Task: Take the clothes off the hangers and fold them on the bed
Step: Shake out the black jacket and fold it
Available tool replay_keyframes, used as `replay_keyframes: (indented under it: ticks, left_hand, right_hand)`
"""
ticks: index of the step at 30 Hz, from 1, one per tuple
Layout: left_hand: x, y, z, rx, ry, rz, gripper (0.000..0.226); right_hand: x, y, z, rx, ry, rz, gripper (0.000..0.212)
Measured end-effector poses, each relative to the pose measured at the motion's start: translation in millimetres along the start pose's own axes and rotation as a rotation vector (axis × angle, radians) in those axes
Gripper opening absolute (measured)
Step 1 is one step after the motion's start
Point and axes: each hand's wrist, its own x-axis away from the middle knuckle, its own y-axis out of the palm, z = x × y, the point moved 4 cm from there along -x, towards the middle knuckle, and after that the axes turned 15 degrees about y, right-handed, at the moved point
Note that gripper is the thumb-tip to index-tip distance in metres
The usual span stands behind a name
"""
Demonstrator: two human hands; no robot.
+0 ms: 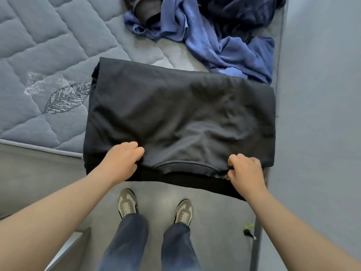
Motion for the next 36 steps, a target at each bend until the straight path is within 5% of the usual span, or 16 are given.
replay_keyframes:
  ticks: [7,10,12,14,19,23,27,32,36]
  left_hand:
    - [12,-1,7,0.093,-0.007,-0.101,0.016]
    - [16,-17,9,0.202,0.052,0.179,0.021]
    - [15,-29,13,0.169,0.059,0.347,0.038]
    - [7,-26,18,0.145,0.008,0.250,0.059]
    - [-10,7,20,0.272,-0.093,-0.123,0.071]
    - [-6,-7,7,0.446,-0.128,0.118,0.056]
    - [18,-28,-31,0.525,-0.346,0.461,0.034]
    - [30,-42,-75,0.509,-0.569,0.571,0.041]
    - [29,-49,-99,0.458,-0.652,0.585,0.058]
  right_hand:
    - [4,-17,-6,0.106,0.060,-0.150,0.014]
    - [9,-32,-25,-0.102,-0.018,0.027,0.016]
    - [10,-37,-46,-0.205,-0.092,0.095,0.043]
    - [9,-32,-67,-0.173,-0.133,-0.022,0.068]
    - [13,9,-88,0.023,-0.110,-0.418,0.082]
    - [17,1,-97,-0.059,-0.039,-0.402,0.071]
    - [0,-40,-118,-0.453,0.048,-0.203,0.042]
    - [-25,-72,-163,-0.789,0.120,-0.227,0.052]
    - [-43,-88,-203,-0.819,0.071,-0.191,0.061]
